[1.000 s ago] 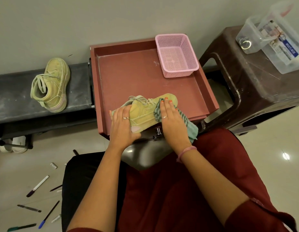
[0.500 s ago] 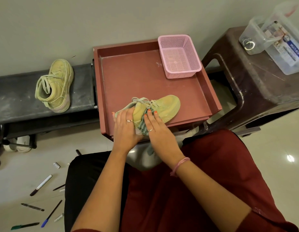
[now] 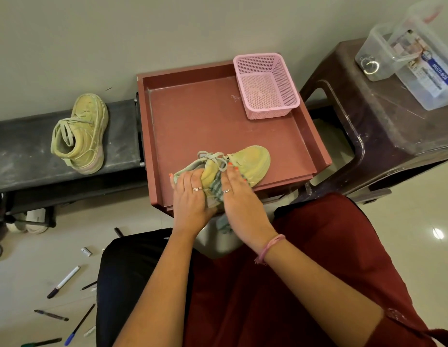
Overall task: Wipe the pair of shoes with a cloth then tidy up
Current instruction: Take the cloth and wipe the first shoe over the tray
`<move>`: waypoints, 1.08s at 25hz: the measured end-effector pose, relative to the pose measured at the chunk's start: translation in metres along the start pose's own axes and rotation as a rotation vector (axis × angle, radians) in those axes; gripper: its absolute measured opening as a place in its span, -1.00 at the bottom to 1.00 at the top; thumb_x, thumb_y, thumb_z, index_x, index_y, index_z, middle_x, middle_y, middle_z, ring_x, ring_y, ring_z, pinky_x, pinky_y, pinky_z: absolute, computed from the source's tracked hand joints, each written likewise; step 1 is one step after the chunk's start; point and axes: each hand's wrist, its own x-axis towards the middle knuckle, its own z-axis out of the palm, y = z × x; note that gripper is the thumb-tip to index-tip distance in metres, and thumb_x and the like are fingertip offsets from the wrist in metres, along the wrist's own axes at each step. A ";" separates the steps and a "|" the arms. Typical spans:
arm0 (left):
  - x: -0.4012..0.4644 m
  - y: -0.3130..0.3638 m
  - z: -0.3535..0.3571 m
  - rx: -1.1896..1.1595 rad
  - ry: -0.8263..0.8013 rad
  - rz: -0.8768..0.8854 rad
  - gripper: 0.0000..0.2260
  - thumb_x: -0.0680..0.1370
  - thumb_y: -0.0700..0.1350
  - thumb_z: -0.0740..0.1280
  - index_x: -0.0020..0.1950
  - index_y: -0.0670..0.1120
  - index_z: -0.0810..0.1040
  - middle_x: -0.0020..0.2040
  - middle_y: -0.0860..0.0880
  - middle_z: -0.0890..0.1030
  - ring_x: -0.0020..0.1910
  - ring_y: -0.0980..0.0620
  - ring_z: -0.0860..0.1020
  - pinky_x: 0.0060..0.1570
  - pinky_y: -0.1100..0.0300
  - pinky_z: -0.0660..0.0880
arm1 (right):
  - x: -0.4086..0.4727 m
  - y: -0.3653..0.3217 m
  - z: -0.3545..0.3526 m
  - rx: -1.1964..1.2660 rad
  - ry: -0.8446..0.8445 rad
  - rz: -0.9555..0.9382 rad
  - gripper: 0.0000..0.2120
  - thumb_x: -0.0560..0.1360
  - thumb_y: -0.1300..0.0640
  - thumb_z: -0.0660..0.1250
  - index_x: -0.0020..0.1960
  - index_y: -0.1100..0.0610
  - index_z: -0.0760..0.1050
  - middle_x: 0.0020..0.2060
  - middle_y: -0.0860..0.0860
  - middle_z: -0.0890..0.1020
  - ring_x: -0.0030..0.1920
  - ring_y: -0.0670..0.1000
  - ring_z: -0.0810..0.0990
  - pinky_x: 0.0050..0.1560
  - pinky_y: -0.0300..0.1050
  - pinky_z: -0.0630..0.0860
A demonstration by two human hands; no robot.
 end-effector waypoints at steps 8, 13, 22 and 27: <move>-0.001 -0.001 0.003 0.016 0.010 0.019 -0.29 0.30 0.11 0.51 0.30 -0.16 0.33 0.14 -0.13 0.48 0.09 -0.13 0.44 0.17 -0.17 0.41 | -0.013 0.009 -0.009 0.013 -0.087 -0.105 -0.41 0.45 0.40 0.04 0.49 0.32 0.10 0.49 0.23 0.14 0.50 0.16 0.13 0.47 0.04 0.15; 0.000 0.002 0.008 0.055 0.034 0.036 -0.37 0.31 0.03 0.47 0.27 -0.15 0.30 0.09 -0.15 0.50 0.07 -0.14 0.43 0.13 -0.29 0.40 | 0.019 0.063 -0.030 -0.097 -0.051 0.112 -0.37 0.52 0.38 0.17 0.52 0.26 0.01 0.51 0.17 0.10 0.51 0.09 0.08 0.47 -0.11 -0.05; -0.002 0.007 0.012 0.190 0.068 0.086 -0.34 0.28 -0.07 0.55 0.26 -0.15 0.32 0.09 -0.14 0.50 0.12 -0.12 0.41 0.35 -0.29 0.22 | 0.036 0.062 -0.033 0.012 -0.103 0.124 -0.37 0.47 0.46 0.18 0.50 0.20 0.16 0.47 0.09 0.26 0.46 0.04 0.21 0.44 -0.17 0.10; -0.001 0.007 0.013 0.201 0.063 0.093 -0.33 0.27 -0.08 0.55 0.27 -0.14 0.32 0.10 -0.14 0.49 0.13 -0.12 0.40 0.35 -0.30 0.22 | 0.036 0.061 -0.025 -0.026 -0.115 0.003 -0.44 0.49 0.45 0.13 0.47 0.22 0.23 0.43 0.11 0.32 0.44 0.08 0.25 0.47 -0.10 0.02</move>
